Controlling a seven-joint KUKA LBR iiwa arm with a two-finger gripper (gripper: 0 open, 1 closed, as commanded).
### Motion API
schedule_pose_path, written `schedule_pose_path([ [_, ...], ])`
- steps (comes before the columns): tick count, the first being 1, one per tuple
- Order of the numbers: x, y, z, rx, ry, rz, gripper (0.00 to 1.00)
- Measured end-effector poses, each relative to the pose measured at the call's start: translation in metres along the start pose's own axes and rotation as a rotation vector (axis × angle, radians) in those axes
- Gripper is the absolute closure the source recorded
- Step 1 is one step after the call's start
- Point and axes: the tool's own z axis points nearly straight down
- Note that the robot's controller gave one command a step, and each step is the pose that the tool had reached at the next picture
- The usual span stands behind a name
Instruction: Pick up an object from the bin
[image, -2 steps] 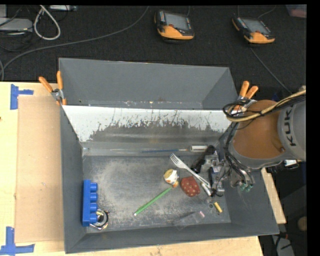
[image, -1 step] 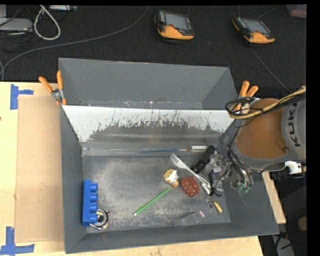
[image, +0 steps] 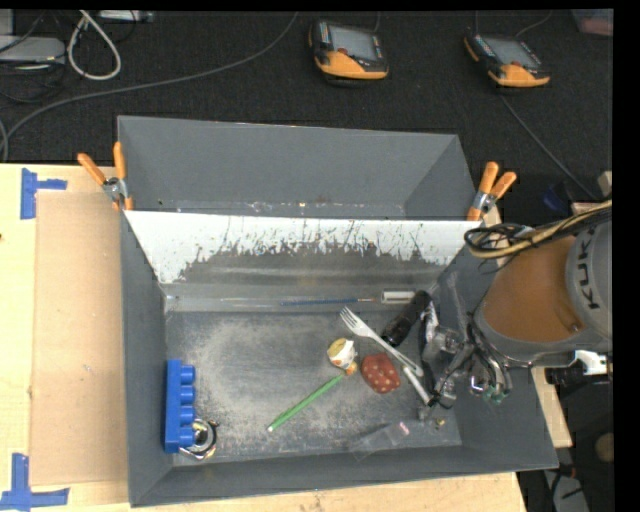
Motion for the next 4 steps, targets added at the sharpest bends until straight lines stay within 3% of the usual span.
schedule_pose_path([
  [1, -0.002, -0.017, -0.003, -0.003, -0.009, -0.002, 1.0],
  [3, -0.002, -0.016, -0.006, -0.003, -0.008, -0.003, 1.0],
  [4, 0.001, -0.016, -0.038, -0.003, 0.0, -0.003, 1.0],
])
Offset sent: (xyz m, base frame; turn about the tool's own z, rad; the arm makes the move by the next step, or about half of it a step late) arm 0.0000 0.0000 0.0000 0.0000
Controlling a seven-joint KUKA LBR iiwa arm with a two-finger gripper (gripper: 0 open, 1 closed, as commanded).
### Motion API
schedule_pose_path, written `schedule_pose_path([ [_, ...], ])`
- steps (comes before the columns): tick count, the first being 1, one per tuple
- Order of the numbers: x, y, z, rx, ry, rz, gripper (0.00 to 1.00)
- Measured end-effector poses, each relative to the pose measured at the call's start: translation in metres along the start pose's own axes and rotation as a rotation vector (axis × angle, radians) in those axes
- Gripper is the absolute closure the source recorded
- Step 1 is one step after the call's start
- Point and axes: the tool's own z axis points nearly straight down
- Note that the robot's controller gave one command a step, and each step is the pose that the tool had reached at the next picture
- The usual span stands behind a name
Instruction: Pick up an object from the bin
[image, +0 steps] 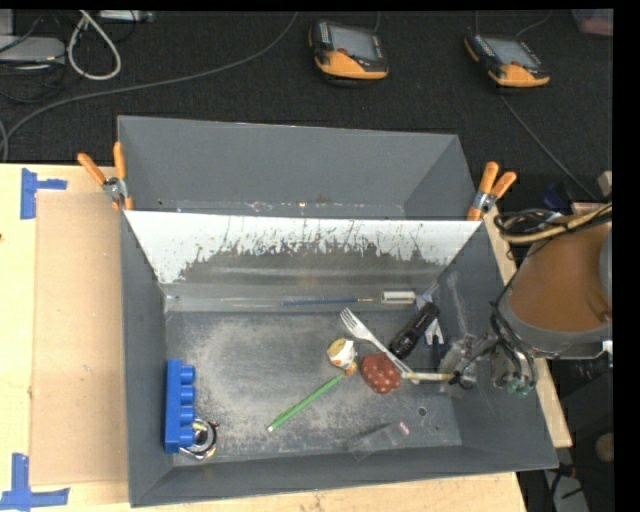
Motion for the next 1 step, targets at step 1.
schedule_pose_path([
  [1, -0.0007, 0.0001, -0.026, -0.001, -0.004, -0.001, 1.0],
])
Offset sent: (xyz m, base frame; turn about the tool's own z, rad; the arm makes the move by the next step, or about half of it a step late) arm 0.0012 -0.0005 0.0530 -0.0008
